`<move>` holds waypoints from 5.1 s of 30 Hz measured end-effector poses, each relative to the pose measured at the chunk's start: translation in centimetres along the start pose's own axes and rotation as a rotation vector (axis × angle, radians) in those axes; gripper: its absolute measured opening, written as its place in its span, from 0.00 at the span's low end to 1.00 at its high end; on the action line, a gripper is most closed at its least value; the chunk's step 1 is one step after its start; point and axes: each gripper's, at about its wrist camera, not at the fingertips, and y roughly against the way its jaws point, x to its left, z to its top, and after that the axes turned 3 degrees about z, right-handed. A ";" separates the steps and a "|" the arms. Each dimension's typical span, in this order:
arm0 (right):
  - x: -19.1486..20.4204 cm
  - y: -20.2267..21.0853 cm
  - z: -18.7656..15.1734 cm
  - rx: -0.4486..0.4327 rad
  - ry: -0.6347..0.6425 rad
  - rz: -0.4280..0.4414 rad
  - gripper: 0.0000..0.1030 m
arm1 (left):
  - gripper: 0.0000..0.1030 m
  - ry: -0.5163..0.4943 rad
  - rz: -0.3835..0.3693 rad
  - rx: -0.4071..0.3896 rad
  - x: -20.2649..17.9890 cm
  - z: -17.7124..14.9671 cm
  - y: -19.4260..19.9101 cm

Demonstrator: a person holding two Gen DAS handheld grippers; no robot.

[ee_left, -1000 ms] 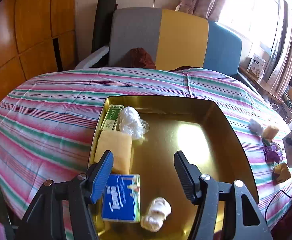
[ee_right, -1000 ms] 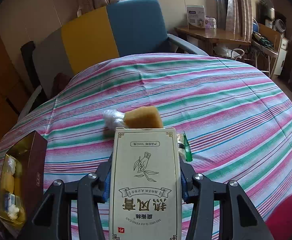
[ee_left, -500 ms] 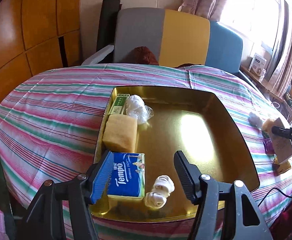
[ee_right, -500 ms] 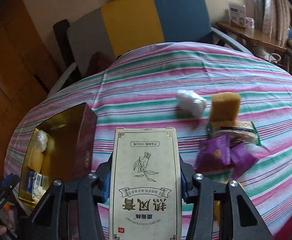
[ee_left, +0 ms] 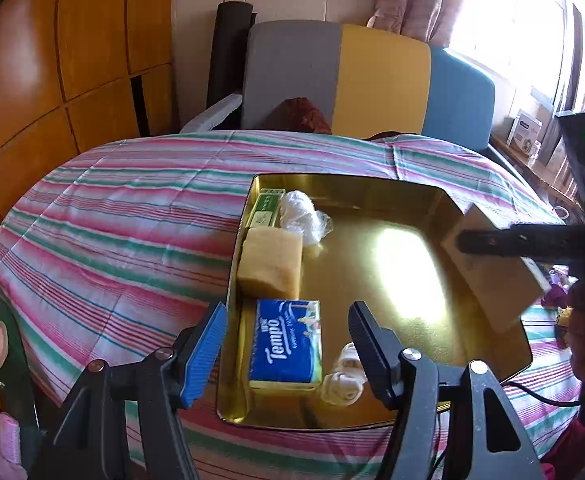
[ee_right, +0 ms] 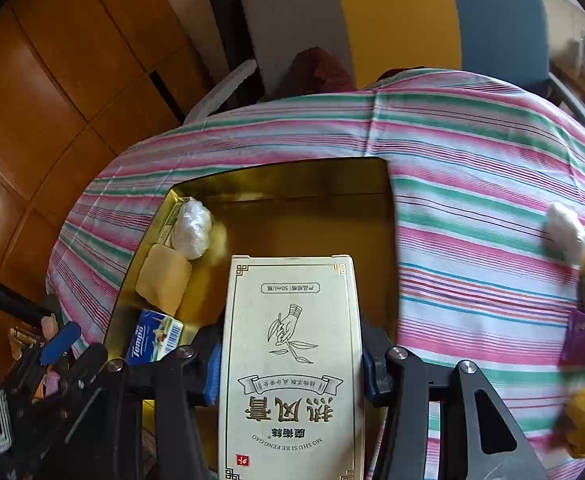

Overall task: Organize objects
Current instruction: 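Lower the white box into the gold tray and open the right tool, then move both tools from the tray back toward the remaining items, then grasp the yellow knit glove with the left tool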

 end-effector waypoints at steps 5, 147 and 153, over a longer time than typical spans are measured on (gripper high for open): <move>1.5 -3.4 1.8 0.047 -0.022 0.006 0.50 | 0.62 0.022 0.005 0.016 0.9 -0.3 -0.4; -33.4 14.2 -9.2 -0.289 -0.739 -0.327 0.74 | 0.69 -0.250 -0.835 0.547 -39.3 -1.8 -8.5; -33.3 13.9 -8.8 -0.279 -0.714 -0.316 0.70 | 0.48 -0.366 -0.793 0.500 -40.4 -3.8 -8.5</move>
